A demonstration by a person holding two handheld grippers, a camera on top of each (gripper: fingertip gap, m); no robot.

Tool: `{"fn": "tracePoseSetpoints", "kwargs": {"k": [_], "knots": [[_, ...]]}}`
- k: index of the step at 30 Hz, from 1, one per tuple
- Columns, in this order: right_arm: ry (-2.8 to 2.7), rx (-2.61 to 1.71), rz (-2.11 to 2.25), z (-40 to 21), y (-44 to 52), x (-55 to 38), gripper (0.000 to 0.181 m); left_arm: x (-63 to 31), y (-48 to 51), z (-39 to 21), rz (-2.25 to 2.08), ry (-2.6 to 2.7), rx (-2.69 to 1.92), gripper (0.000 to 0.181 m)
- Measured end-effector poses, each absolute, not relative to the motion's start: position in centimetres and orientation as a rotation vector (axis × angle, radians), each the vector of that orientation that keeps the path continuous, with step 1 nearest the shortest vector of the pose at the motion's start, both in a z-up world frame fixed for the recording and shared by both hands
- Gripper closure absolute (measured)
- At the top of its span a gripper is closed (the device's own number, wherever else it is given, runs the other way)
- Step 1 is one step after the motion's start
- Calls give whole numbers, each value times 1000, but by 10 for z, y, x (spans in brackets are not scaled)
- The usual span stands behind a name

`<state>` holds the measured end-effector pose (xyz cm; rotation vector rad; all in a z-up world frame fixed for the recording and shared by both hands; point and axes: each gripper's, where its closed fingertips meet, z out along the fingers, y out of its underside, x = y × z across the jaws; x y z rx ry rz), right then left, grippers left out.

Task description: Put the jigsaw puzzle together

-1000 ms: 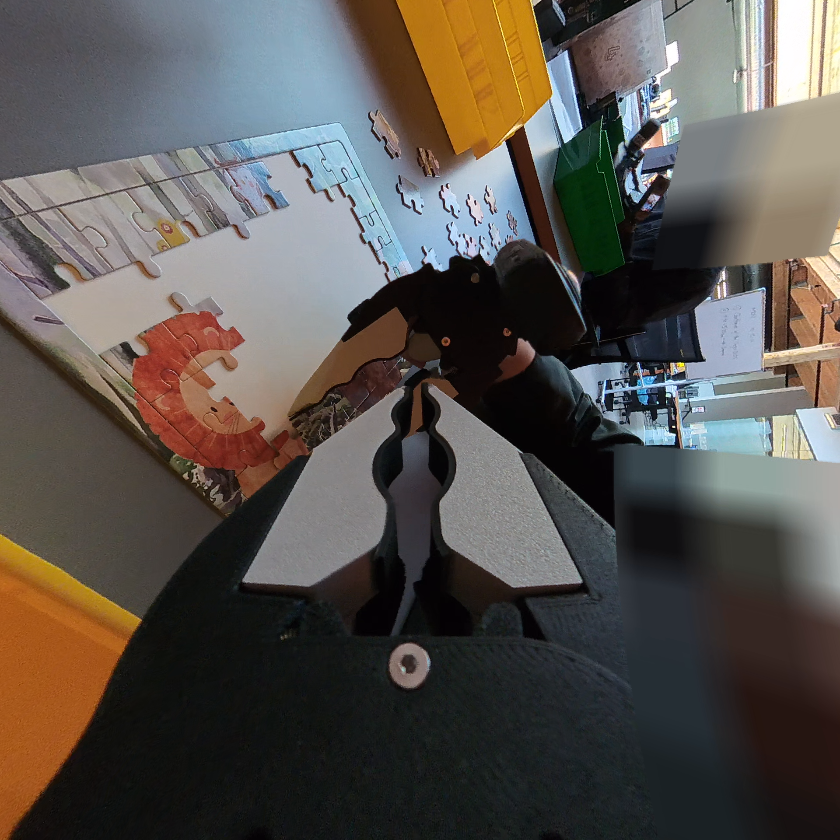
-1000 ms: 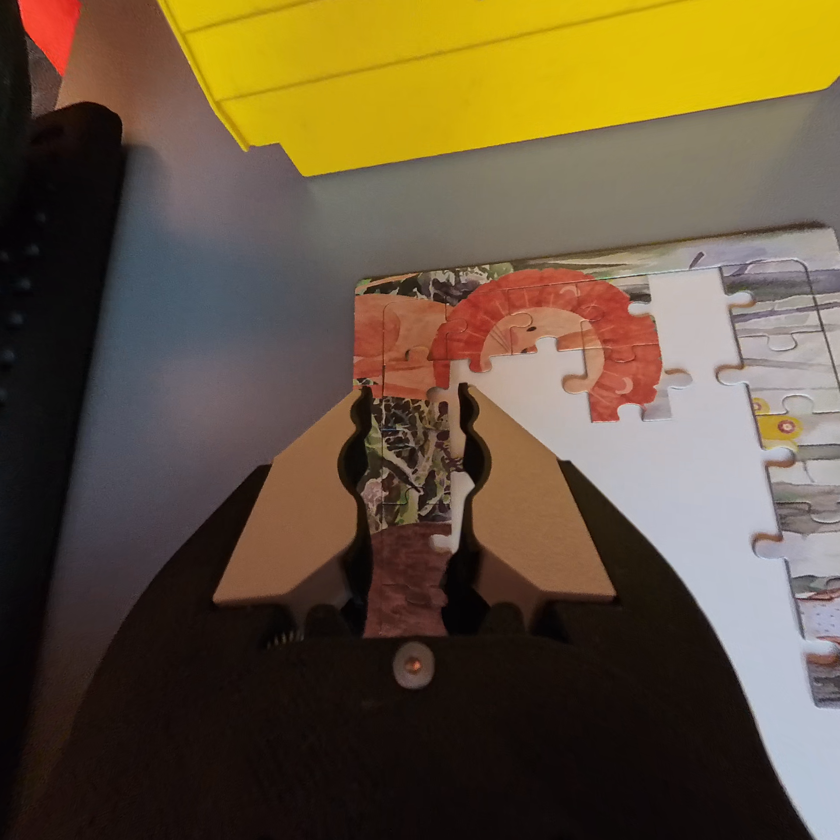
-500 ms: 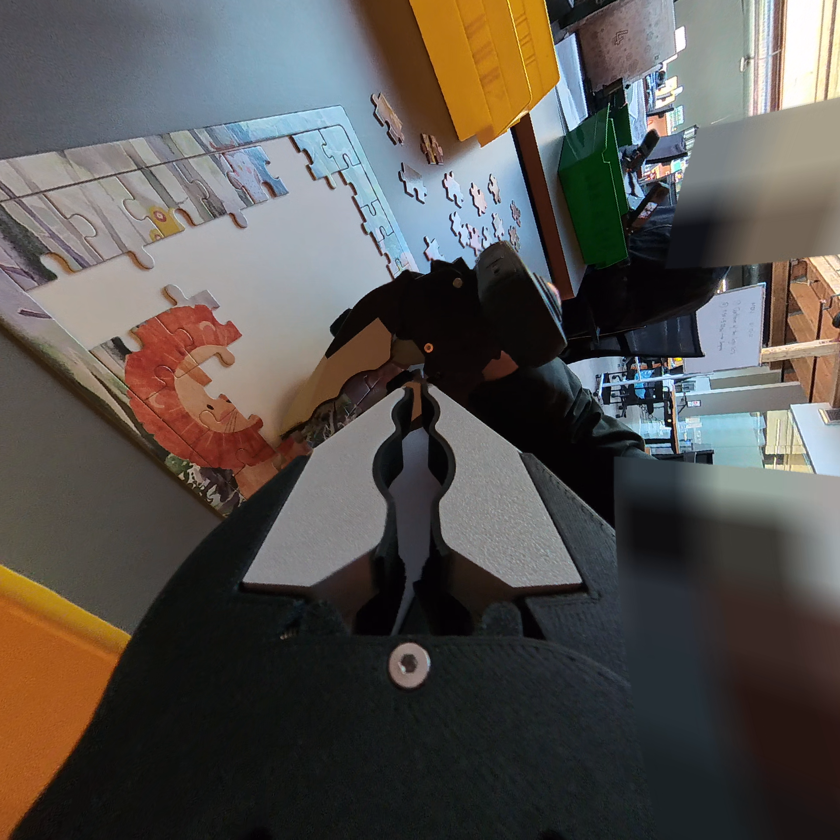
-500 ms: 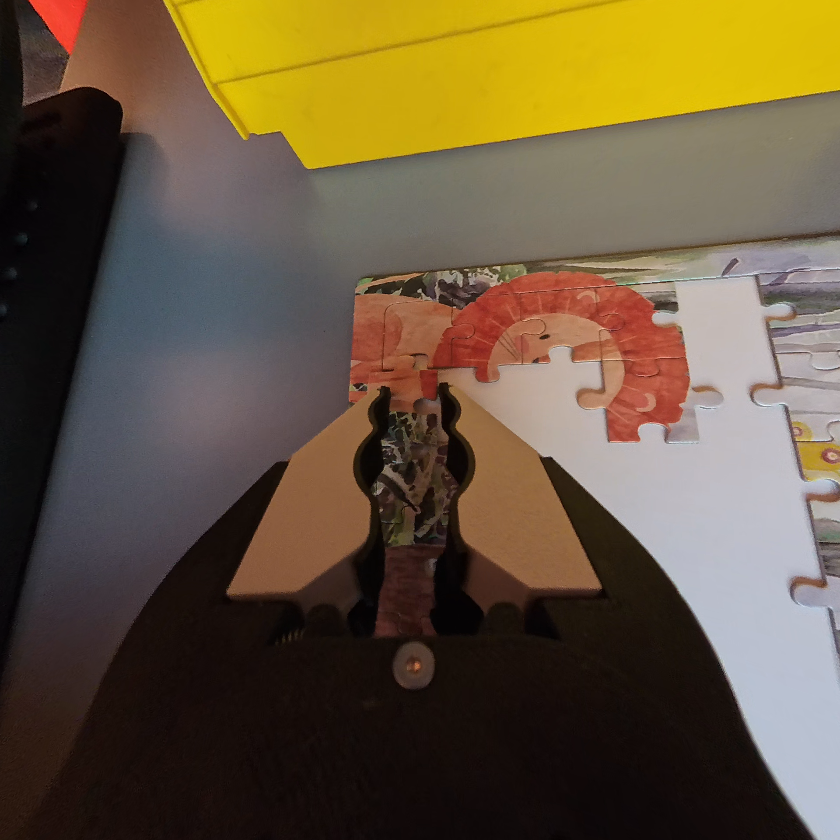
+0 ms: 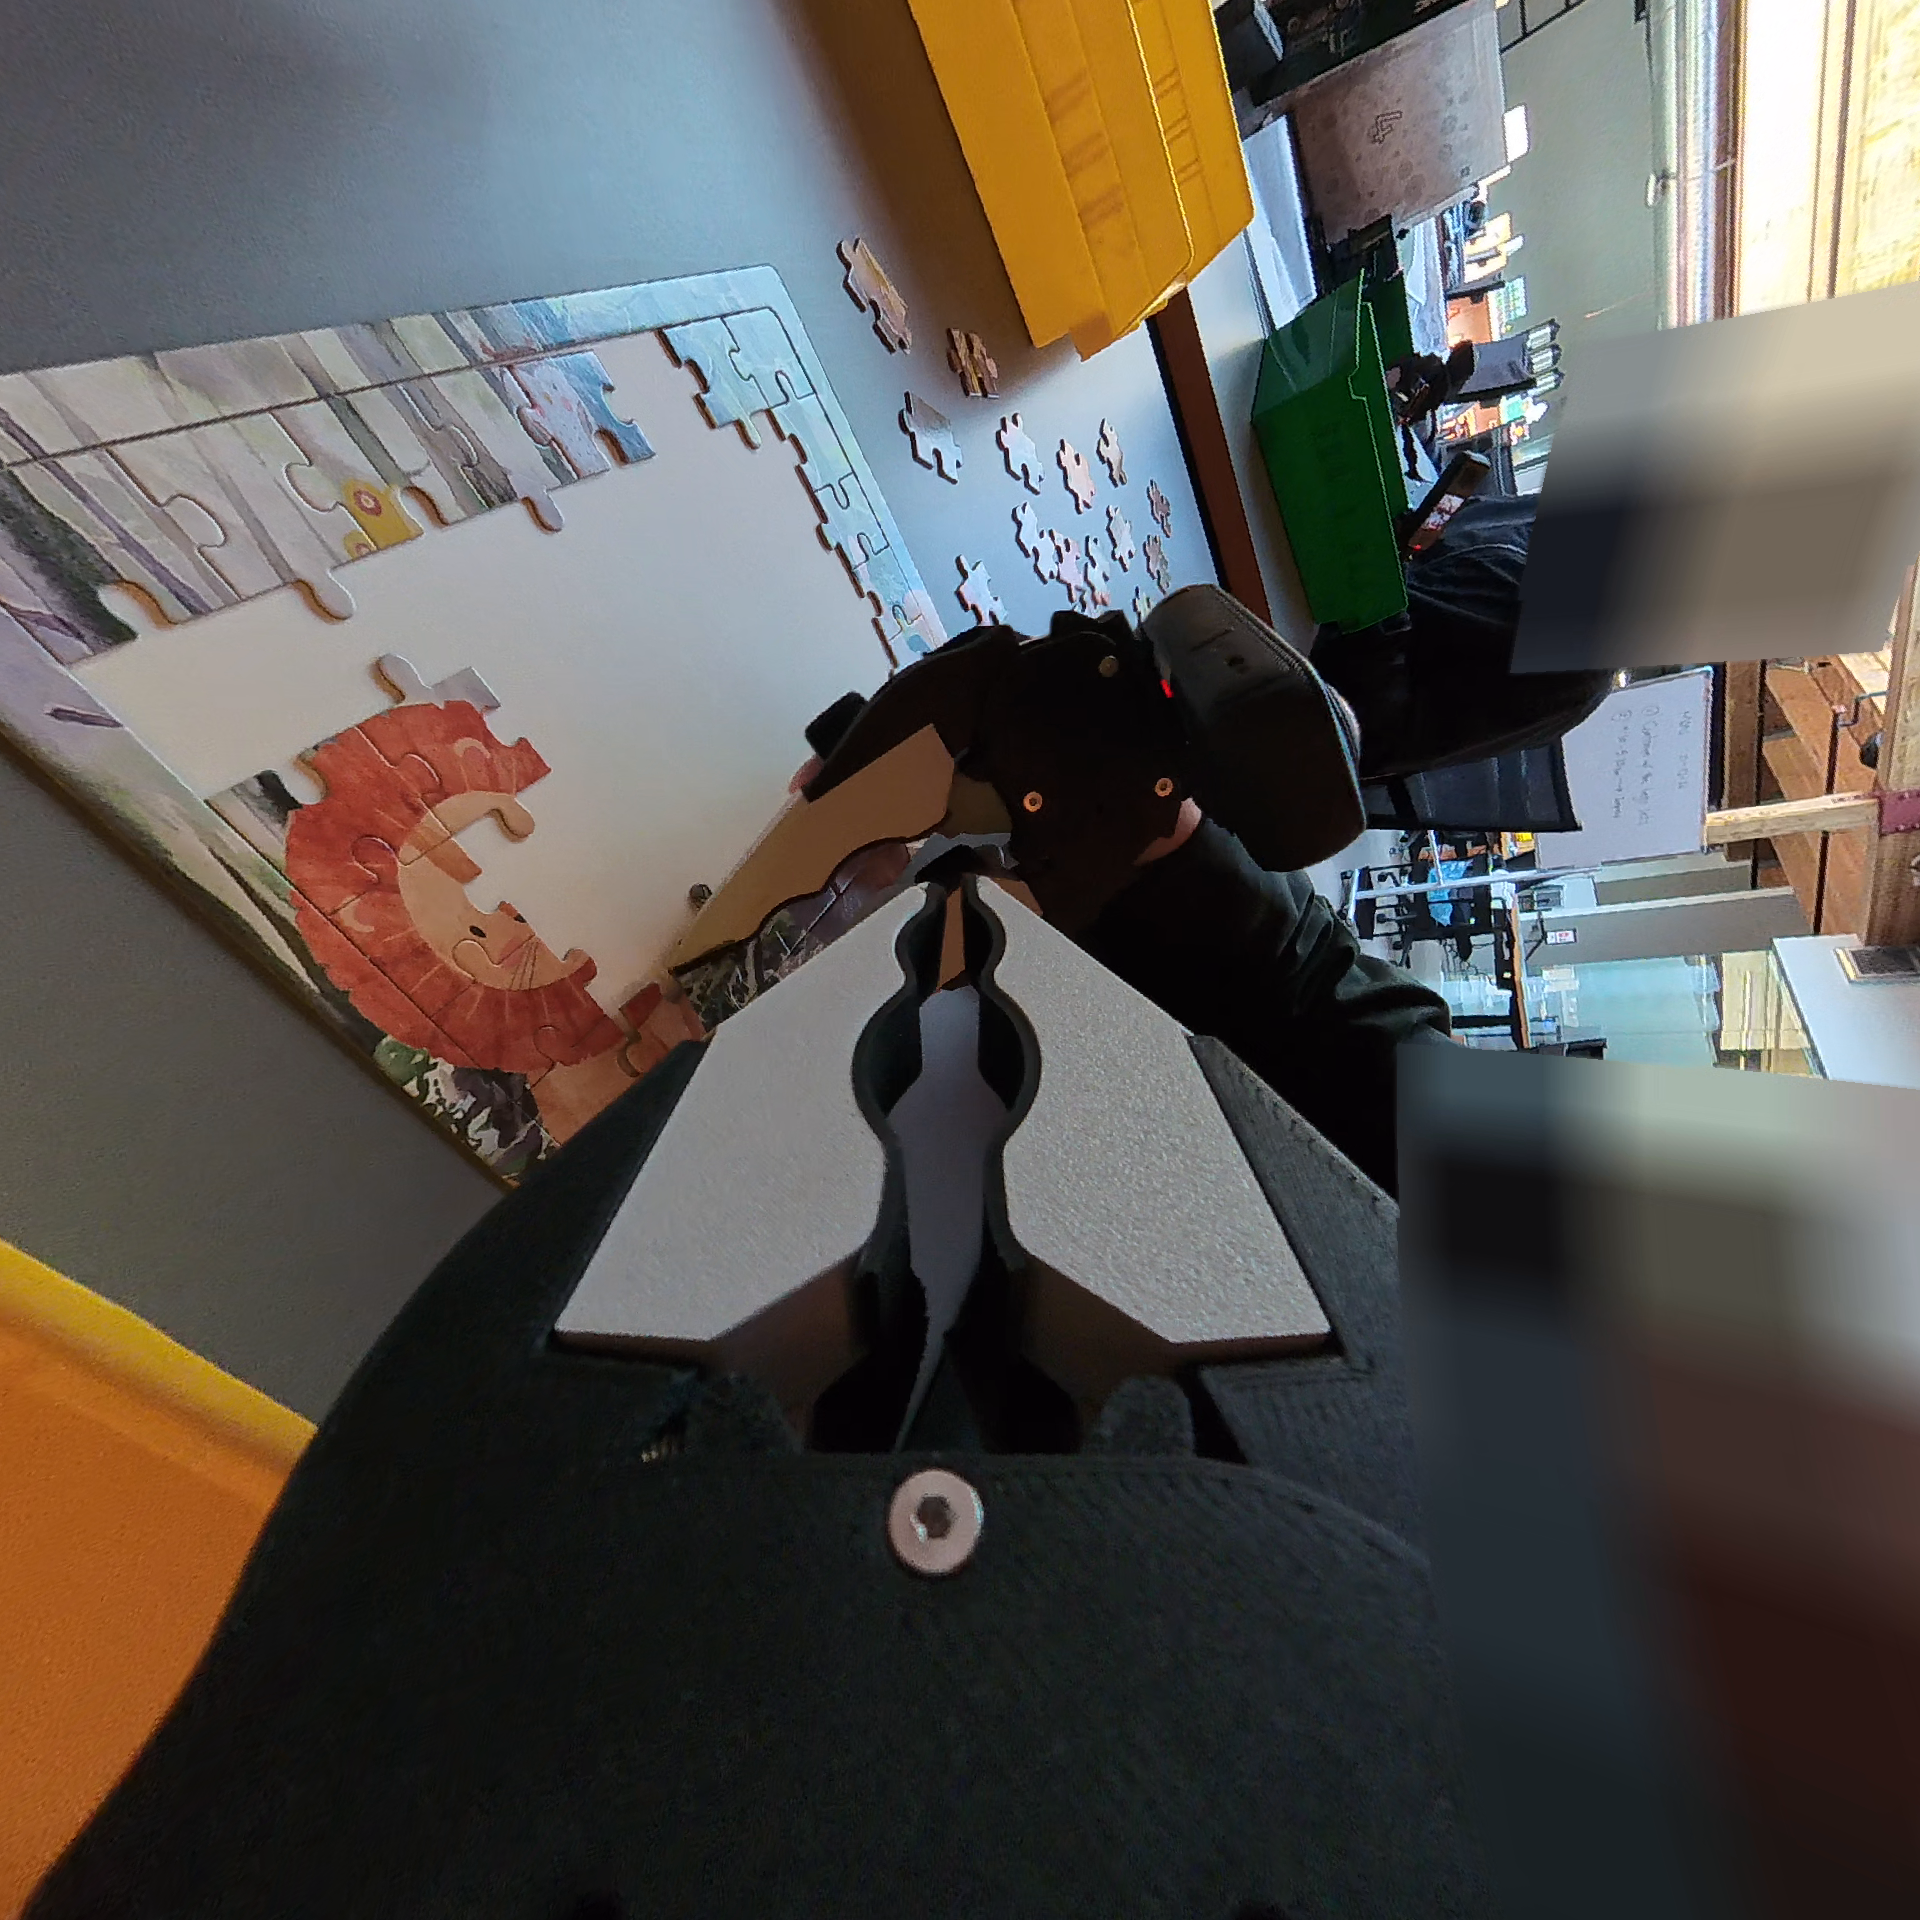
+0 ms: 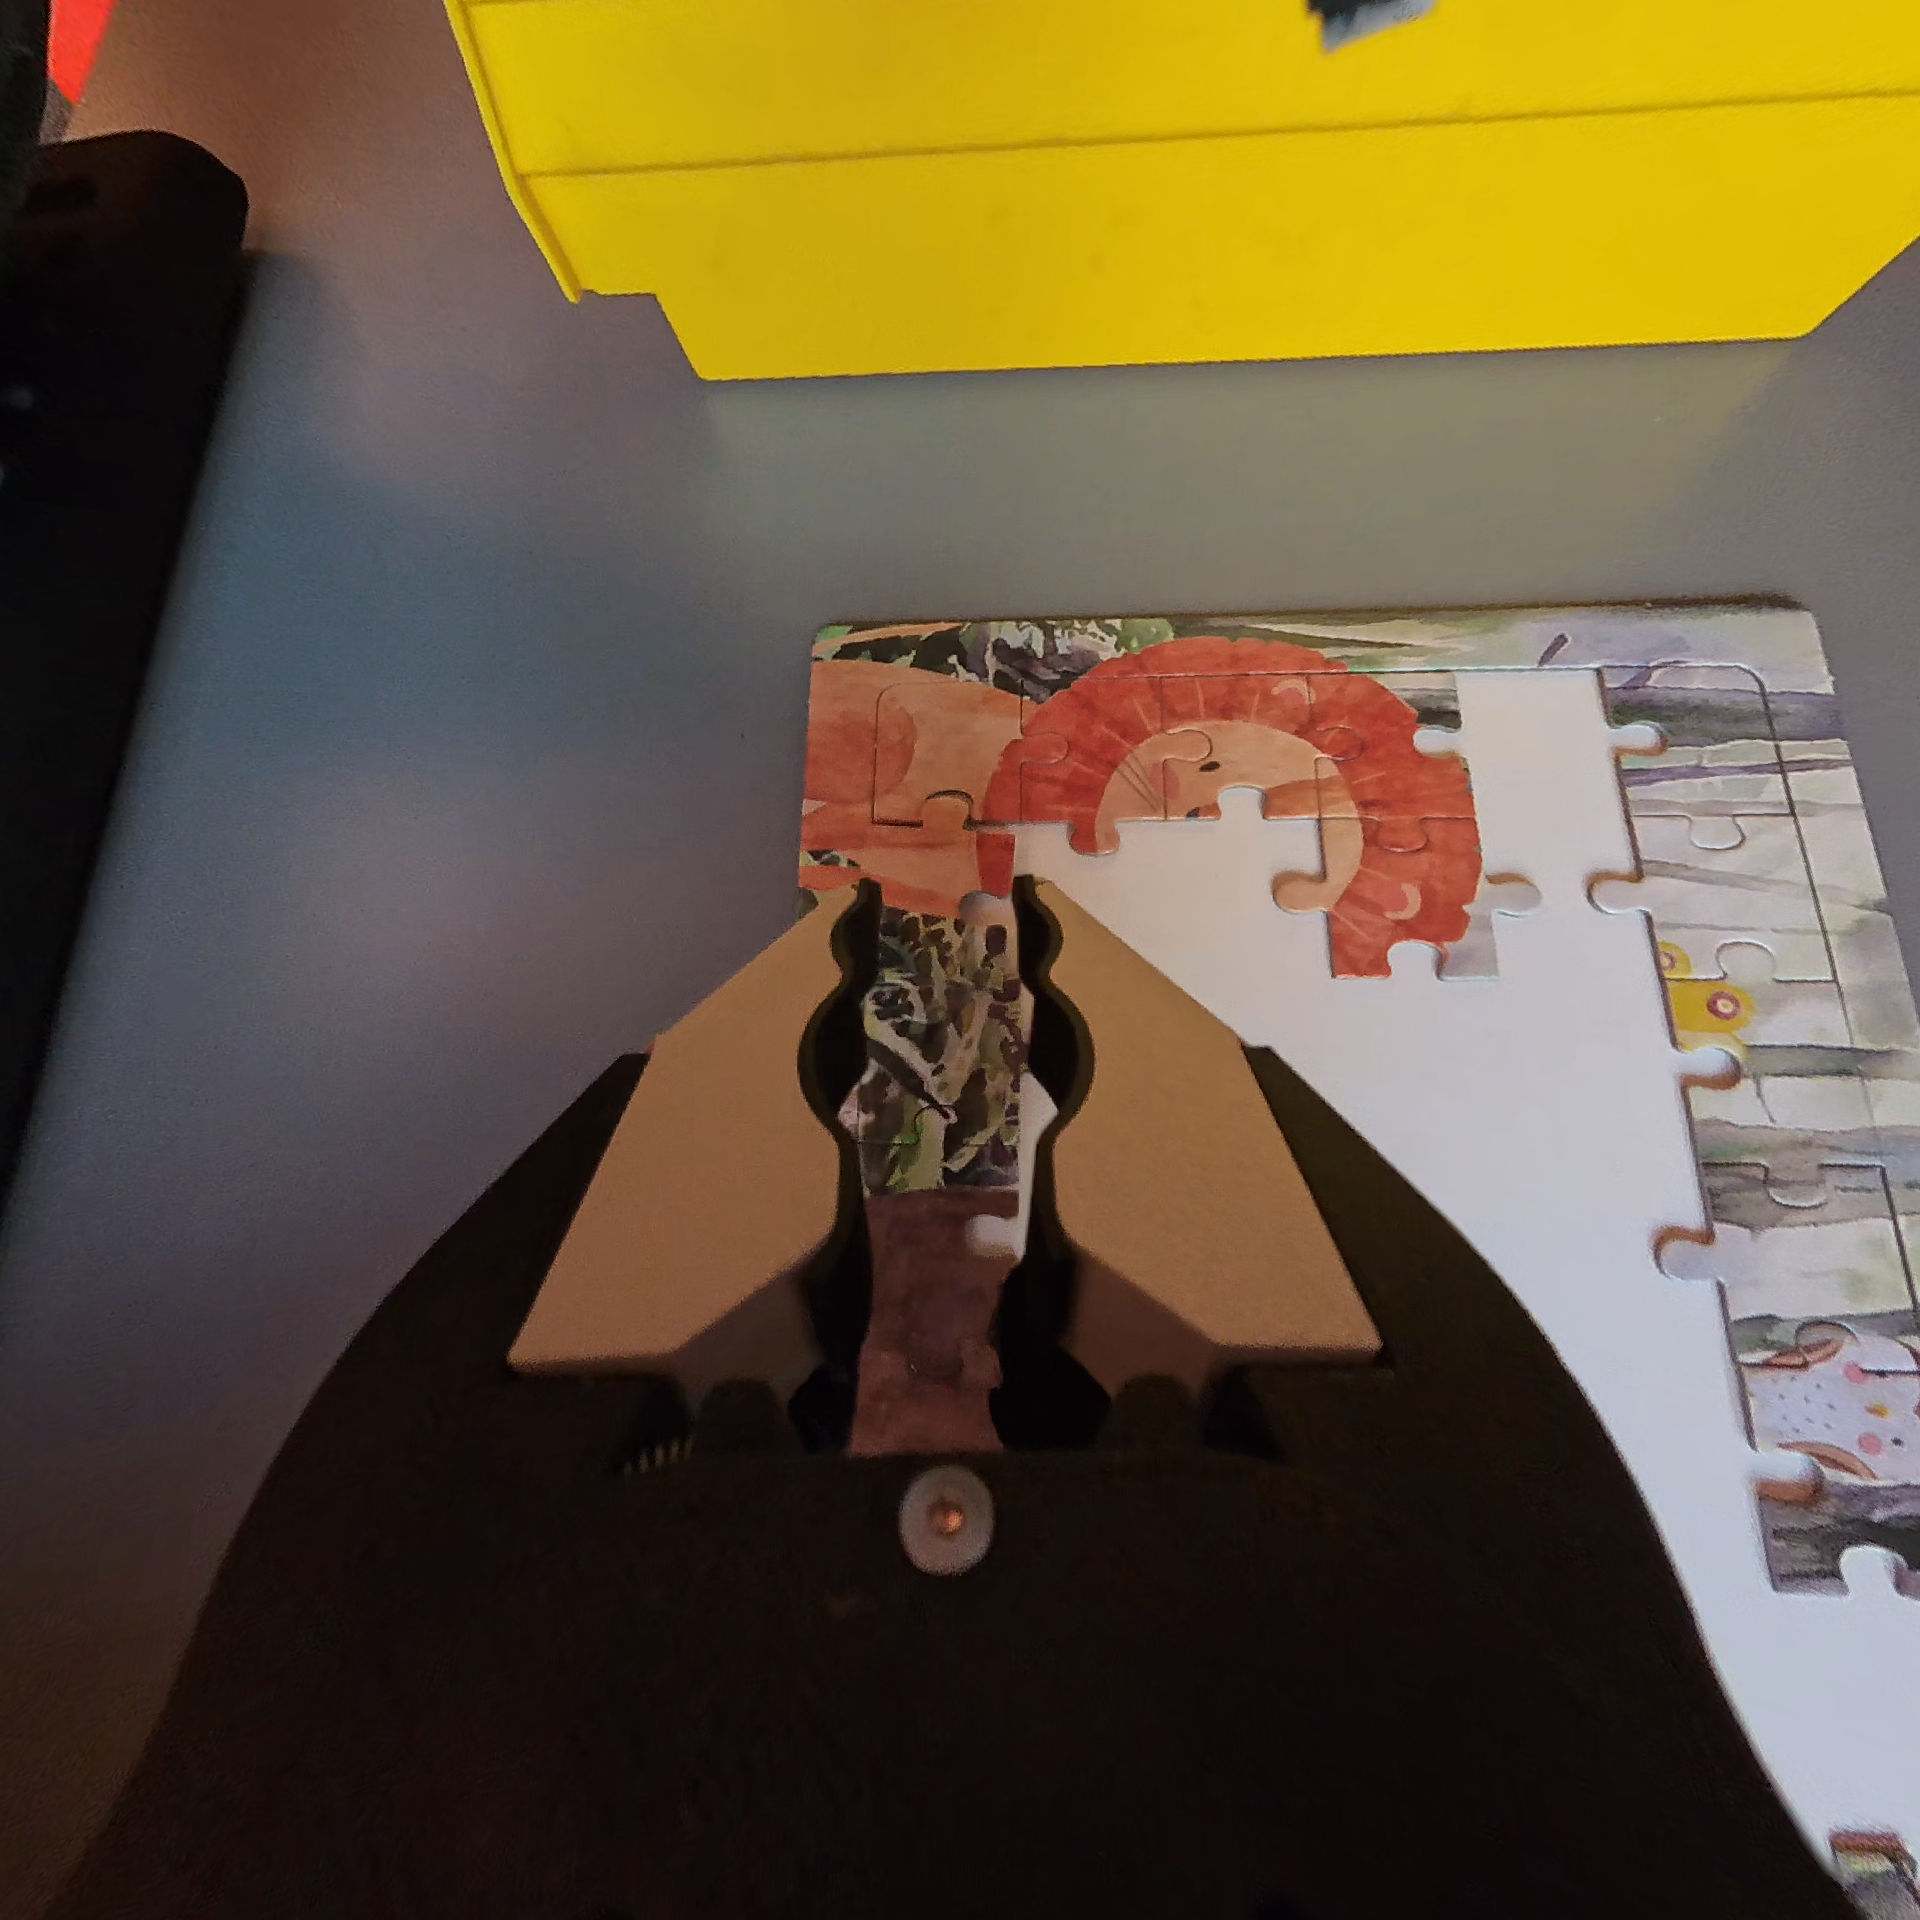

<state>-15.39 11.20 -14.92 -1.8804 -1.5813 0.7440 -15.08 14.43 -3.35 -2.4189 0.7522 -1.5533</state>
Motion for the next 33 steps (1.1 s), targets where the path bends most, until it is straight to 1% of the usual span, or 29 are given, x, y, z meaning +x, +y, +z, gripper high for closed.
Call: {"fn": "tracePoseSetpoints", "kwargs": {"k": [8,21,26,29,33], "knots": [[-1609,-1889,747,-159,113,-155,165,-149,144,-35,-1553,762,-2426,181],[-1650,-1840,750,-154,115,-155,173,-146,142,-37,-1546,771,-2439,181],[-1565,-1830,836,-135,111,-154,160,-149,145,-36,-1551,750,-2432,181],[-1581,-1845,822,-143,108,-153,155,-150,145,-36,-1556,742,-2431,181],[-1632,-1872,756,-159,108,-150,154,-148,143,-36,-1558,755,-2434,181]]}}
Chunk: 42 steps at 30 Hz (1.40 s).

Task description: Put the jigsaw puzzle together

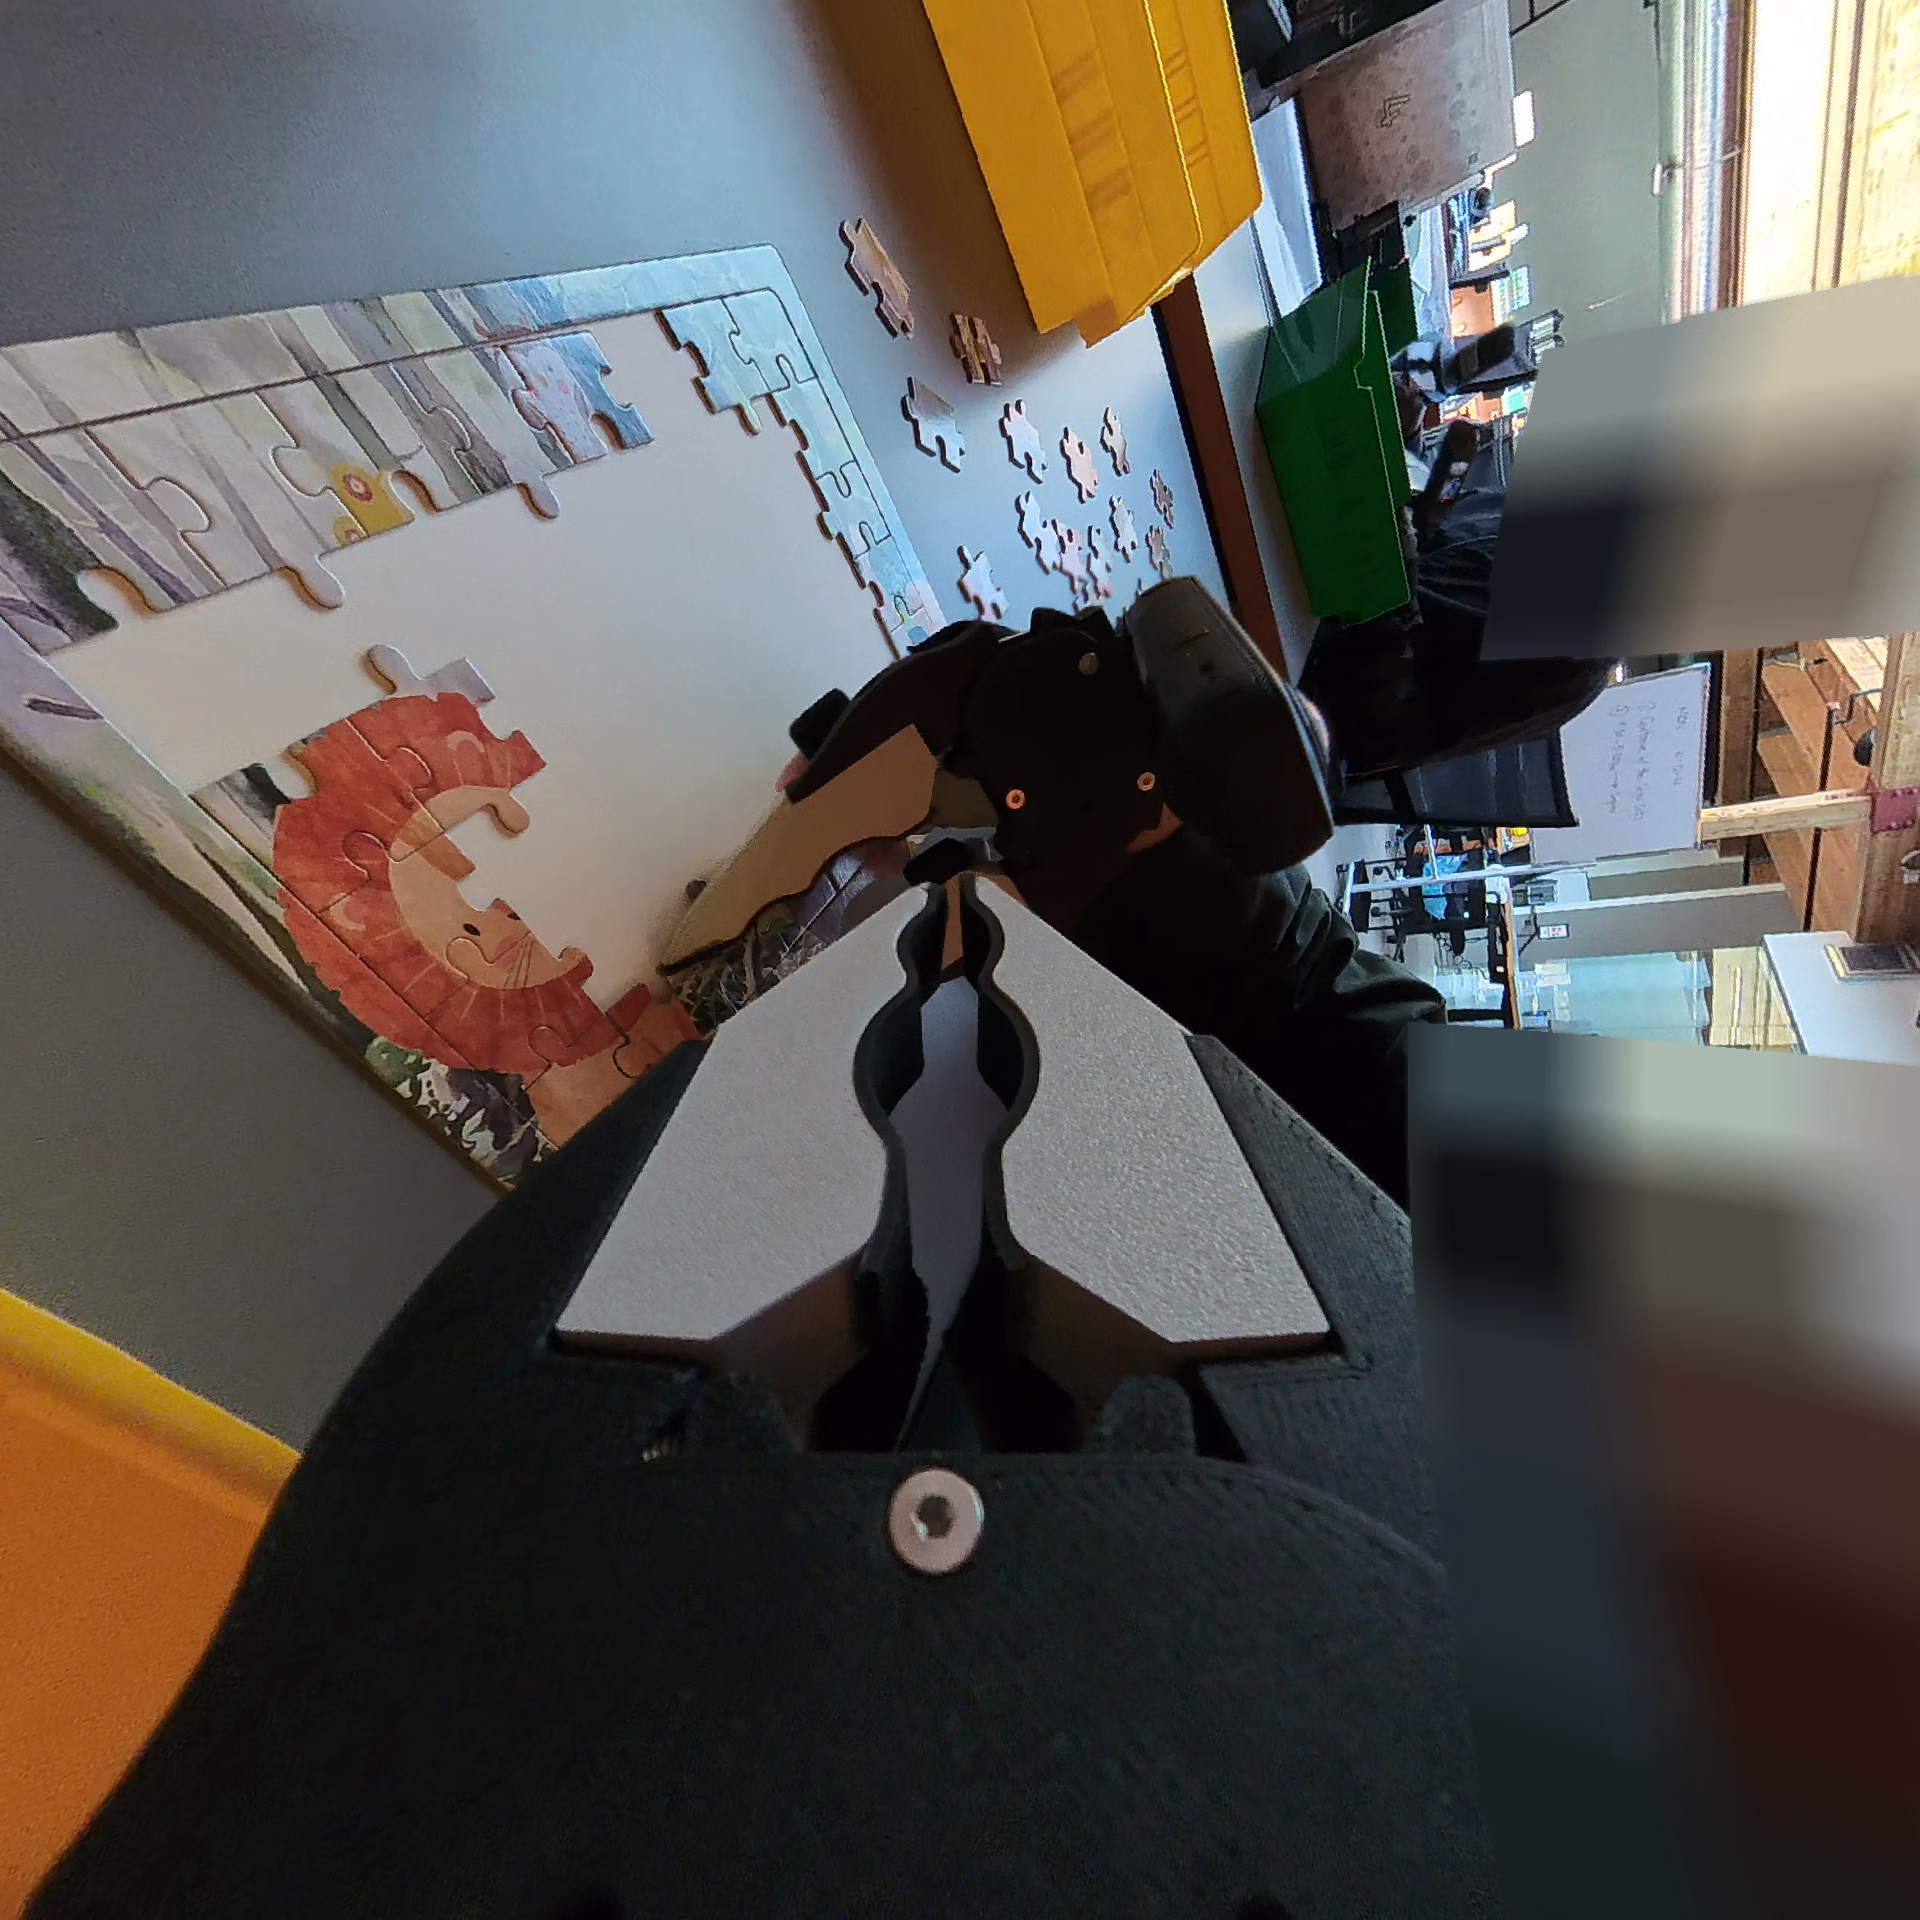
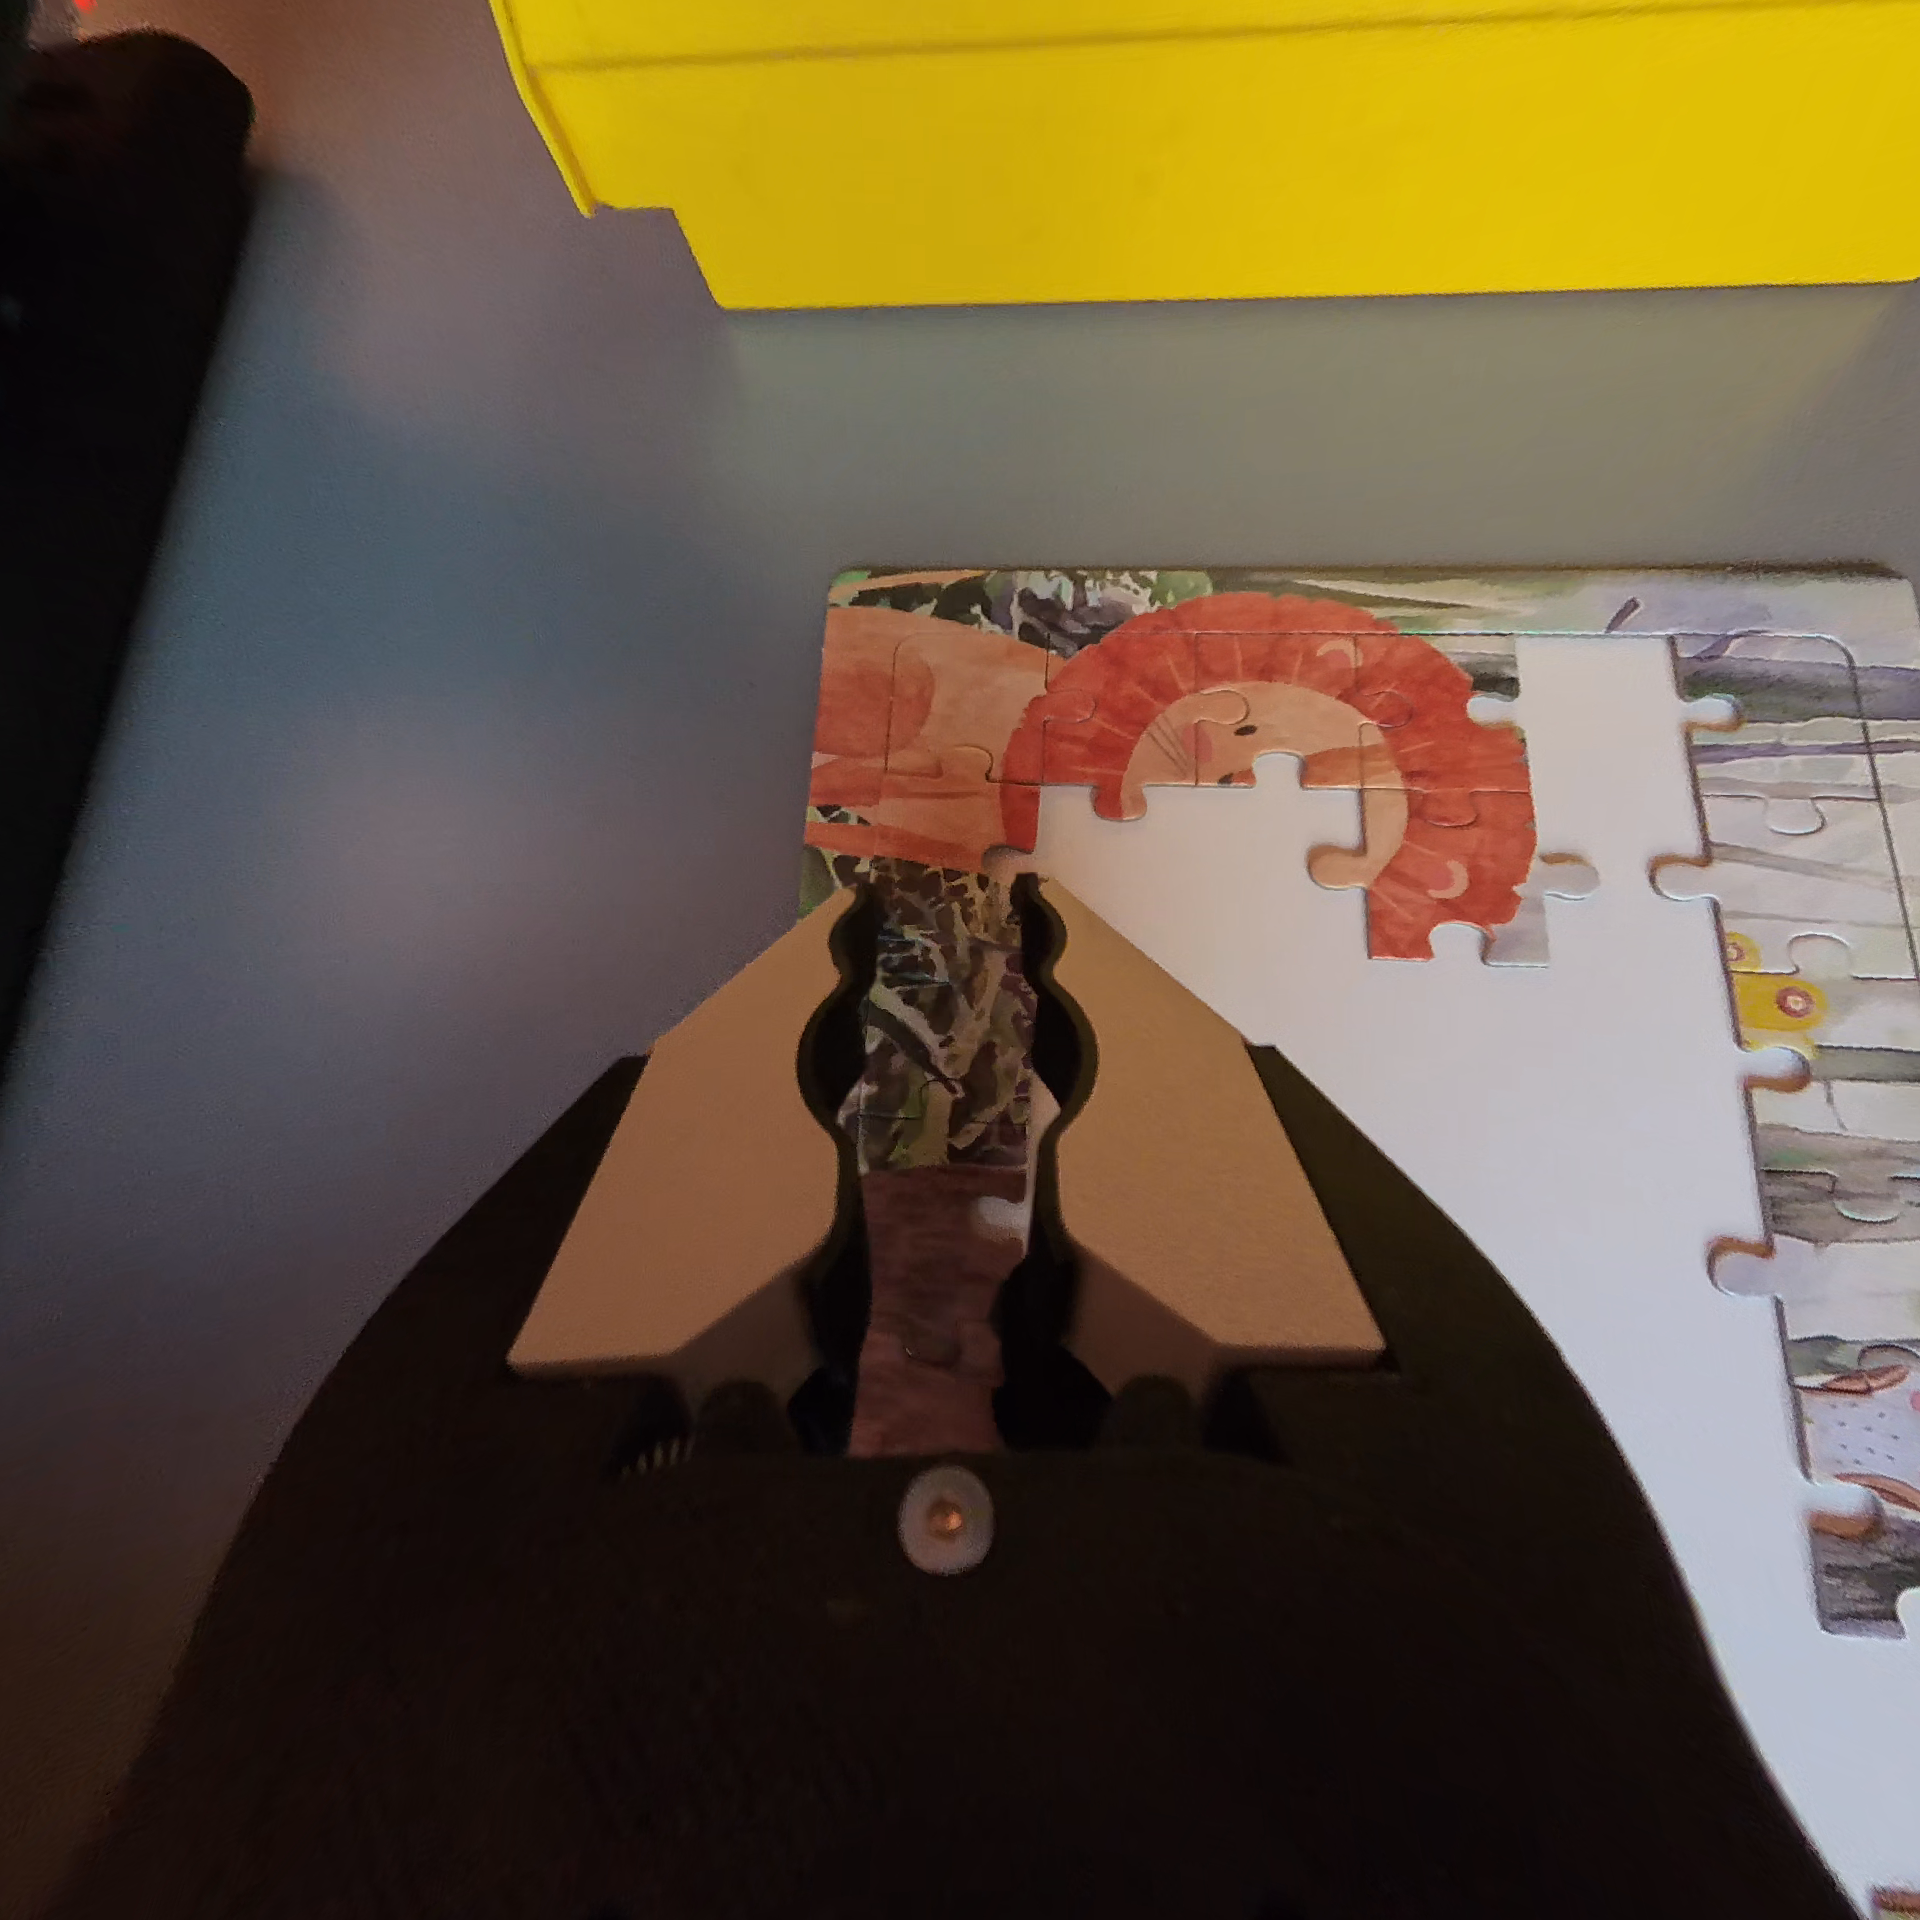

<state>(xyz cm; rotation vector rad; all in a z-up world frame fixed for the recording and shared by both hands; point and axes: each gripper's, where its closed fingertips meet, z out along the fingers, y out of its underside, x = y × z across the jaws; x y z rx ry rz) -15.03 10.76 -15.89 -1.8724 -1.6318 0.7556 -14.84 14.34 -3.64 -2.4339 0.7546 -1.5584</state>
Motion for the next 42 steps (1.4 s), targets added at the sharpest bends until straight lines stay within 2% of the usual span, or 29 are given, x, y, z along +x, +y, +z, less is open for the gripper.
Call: {"fn": "tracePoseSetpoints", "kwargs": {"k": [4,12,16,24,42], "knots": [[-1619,-1859,748,-159,111,-151,161,-147,143,-37,-1560,755,-2436,181],[-1620,-1800,670,-147,118,-144,162,-144,142,-39,-1559,761,-2441,181],[-1600,-1832,750,-140,114,-135,181,-144,144,-42,-1542,750,-2448,181],[-1702,-1875,711,-160,103,-138,181,-140,143,-47,-1534,758,-2462,181],[-1616,-1958,799,-160,104,-141,181,-140,142,-45,-1537,771,-2469,181]]}}
